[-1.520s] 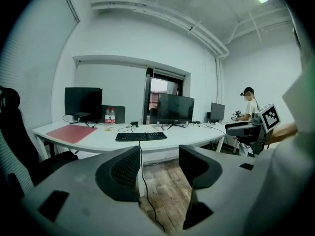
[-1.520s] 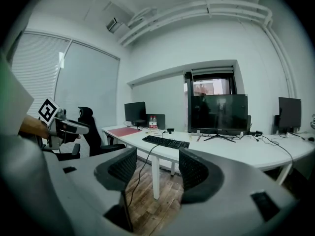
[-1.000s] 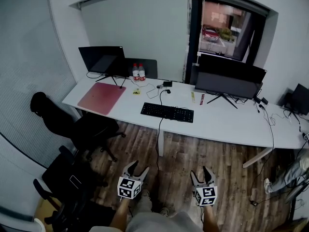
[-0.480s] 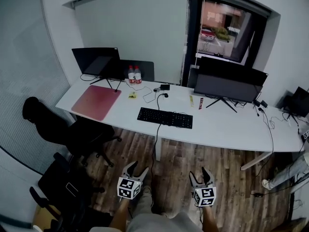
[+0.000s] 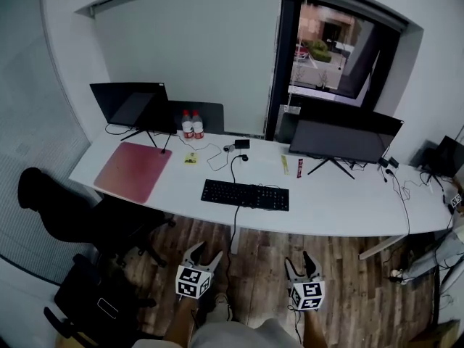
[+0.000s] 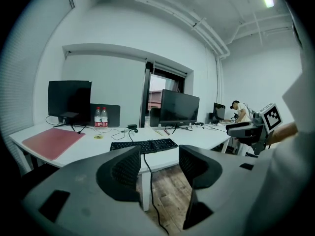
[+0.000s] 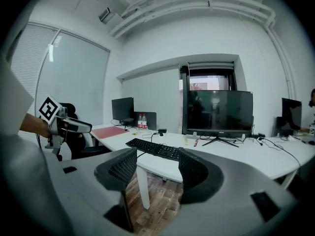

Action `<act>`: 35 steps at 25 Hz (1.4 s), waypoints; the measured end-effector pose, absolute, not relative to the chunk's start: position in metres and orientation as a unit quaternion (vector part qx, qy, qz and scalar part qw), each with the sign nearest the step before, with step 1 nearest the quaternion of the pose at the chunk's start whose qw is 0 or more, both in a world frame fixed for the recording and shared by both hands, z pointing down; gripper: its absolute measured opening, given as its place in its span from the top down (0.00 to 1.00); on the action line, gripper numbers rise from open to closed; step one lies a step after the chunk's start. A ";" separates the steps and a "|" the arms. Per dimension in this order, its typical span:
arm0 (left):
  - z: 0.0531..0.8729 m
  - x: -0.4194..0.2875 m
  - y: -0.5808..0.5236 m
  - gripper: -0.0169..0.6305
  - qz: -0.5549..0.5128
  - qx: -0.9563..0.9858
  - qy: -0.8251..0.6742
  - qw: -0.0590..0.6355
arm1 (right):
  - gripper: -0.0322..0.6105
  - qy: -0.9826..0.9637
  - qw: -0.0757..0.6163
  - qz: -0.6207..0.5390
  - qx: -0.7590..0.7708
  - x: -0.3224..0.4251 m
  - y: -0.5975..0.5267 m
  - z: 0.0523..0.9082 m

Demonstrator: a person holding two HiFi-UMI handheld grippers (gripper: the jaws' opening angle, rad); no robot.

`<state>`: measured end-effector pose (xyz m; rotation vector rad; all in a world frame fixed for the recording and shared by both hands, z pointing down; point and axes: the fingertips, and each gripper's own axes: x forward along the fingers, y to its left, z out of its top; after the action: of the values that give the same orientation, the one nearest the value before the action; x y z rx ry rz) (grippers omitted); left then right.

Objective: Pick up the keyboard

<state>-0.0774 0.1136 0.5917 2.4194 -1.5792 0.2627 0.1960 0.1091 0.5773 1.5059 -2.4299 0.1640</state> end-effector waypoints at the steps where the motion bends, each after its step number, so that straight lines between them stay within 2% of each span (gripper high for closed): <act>1: 0.592 -0.082 0.105 0.61 0.090 0.829 -0.538 0.120 | 0.56 -0.839 0.139 0.057 0.523 0.192 0.103 0.577; 14: 0.597 -0.139 0.020 0.61 0.085 0.845 -0.511 0.128 | 0.56 -0.822 0.158 0.048 0.544 0.134 0.031 0.572; 35: 0.623 -0.140 -0.036 0.61 0.099 0.860 -0.480 0.145 | 0.57 -0.800 0.162 0.067 0.573 0.130 -0.006 0.591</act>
<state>-0.1404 -0.0362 0.6232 2.4758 -1.3820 0.2860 0.1298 -0.0056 0.5909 1.6367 -2.2837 0.1918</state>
